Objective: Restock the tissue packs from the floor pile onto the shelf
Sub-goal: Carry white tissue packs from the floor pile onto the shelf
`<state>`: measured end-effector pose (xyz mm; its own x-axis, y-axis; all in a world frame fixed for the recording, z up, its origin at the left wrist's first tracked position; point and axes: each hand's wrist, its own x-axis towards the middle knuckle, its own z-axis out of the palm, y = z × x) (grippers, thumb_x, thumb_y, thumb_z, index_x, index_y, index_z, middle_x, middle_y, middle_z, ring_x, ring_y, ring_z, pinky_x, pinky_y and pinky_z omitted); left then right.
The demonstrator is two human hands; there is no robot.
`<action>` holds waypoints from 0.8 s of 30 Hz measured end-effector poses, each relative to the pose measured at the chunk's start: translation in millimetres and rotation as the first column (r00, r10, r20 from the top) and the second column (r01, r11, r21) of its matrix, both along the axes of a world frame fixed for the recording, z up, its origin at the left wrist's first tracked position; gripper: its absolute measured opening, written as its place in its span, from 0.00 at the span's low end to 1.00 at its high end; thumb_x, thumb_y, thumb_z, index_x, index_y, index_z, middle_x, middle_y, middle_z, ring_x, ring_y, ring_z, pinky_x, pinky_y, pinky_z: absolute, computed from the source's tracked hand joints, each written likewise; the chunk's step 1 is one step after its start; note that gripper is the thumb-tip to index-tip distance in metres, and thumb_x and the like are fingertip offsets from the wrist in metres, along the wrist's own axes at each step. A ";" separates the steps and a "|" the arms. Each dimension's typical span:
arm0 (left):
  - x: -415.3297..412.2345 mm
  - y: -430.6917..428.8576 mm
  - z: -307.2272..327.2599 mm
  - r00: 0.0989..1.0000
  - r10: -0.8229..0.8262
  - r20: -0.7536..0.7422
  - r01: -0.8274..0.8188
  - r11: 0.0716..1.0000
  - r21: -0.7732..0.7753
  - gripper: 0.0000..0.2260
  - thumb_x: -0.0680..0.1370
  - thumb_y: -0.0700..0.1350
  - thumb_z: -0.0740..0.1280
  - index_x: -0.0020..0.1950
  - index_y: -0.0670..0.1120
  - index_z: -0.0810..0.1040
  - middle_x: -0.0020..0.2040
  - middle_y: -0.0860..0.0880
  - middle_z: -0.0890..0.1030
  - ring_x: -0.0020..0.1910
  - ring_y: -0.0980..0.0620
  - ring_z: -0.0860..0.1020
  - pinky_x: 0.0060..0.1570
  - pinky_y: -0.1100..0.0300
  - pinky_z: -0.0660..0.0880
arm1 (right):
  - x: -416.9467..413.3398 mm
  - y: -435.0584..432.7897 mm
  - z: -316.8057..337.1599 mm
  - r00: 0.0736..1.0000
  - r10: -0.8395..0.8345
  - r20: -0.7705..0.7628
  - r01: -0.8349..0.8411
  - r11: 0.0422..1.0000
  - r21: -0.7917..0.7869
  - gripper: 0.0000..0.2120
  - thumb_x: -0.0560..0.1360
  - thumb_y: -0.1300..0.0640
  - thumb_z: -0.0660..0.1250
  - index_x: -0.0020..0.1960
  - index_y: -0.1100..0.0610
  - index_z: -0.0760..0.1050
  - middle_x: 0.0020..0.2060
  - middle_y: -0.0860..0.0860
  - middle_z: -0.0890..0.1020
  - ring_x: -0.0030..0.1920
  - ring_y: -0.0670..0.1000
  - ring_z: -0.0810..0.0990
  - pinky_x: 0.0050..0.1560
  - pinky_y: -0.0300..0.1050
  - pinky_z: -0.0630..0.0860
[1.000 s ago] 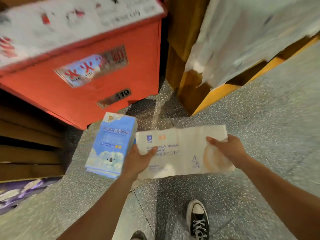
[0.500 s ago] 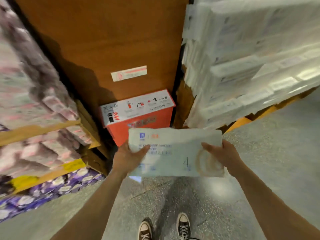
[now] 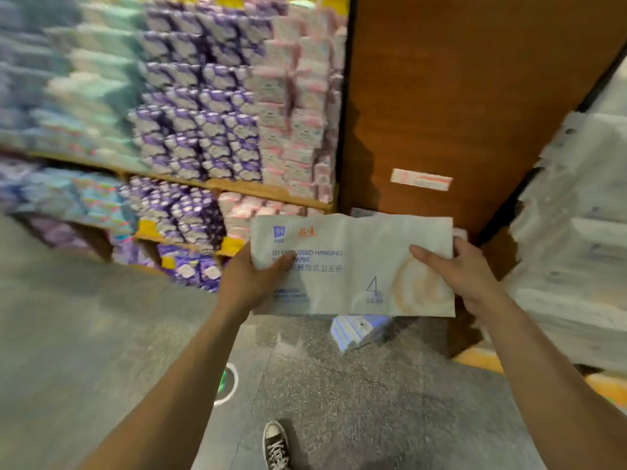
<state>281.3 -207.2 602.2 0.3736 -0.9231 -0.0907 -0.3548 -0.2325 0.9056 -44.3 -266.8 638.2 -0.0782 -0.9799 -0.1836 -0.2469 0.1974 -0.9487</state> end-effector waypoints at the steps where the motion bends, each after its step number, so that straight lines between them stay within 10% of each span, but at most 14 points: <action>1: 20.0 20.2 3.7 0.998 0.064 0.008 -0.064 0.998 -0.011 0.25 0.64 0.69 0.73 0.55 0.56 0.81 0.47 0.56 0.86 0.45 0.55 0.84 0.49 0.47 0.82 | 23.8 1.0 3.9 0.998 0.061 0.000 -0.061 0.998 -0.013 0.14 0.71 0.51 0.78 0.53 0.47 0.77 0.43 0.41 0.82 0.38 0.41 0.84 0.33 0.36 0.77; 12: 268.1 302.9 35.1 0.745 0.666 0.033 -0.659 0.744 -0.110 0.15 0.70 0.60 0.76 0.51 0.54 0.82 0.42 0.55 0.85 0.42 0.54 0.83 0.46 0.51 0.80 | 383.0 101.9 37.7 0.754 0.657 -0.003 -0.654 0.749 -0.109 0.20 0.70 0.52 0.79 0.60 0.54 0.79 0.49 0.49 0.87 0.42 0.46 0.87 0.40 0.44 0.82; 24: 489.0 640.2 81.8 0.310 0.950 0.039 -0.934 0.312 -0.176 0.16 0.69 0.60 0.76 0.53 0.57 0.81 0.44 0.57 0.85 0.41 0.59 0.84 0.43 0.53 0.83 | 771.7 368.5 54.9 0.315 0.948 0.042 -0.928 0.317 -0.196 0.17 0.67 0.54 0.80 0.53 0.56 0.81 0.45 0.53 0.87 0.39 0.47 0.86 0.37 0.41 0.82</action>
